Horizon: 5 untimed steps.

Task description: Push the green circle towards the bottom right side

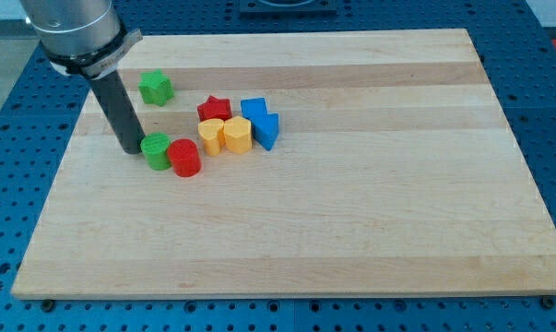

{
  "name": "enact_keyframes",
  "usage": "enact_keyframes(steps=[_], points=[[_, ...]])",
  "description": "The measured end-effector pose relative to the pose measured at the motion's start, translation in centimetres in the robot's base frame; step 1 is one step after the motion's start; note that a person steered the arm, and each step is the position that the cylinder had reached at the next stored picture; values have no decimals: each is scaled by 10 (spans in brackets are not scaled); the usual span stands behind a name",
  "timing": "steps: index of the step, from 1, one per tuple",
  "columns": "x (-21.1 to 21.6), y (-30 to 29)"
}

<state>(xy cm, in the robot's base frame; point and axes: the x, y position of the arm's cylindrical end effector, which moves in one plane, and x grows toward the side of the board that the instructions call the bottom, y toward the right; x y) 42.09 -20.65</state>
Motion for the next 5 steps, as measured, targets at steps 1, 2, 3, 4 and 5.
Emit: enact_keyframes(steps=[1,2,3,4,5], points=[[-43,15],[-38,45],[12,41],[72,22],[83,7]])
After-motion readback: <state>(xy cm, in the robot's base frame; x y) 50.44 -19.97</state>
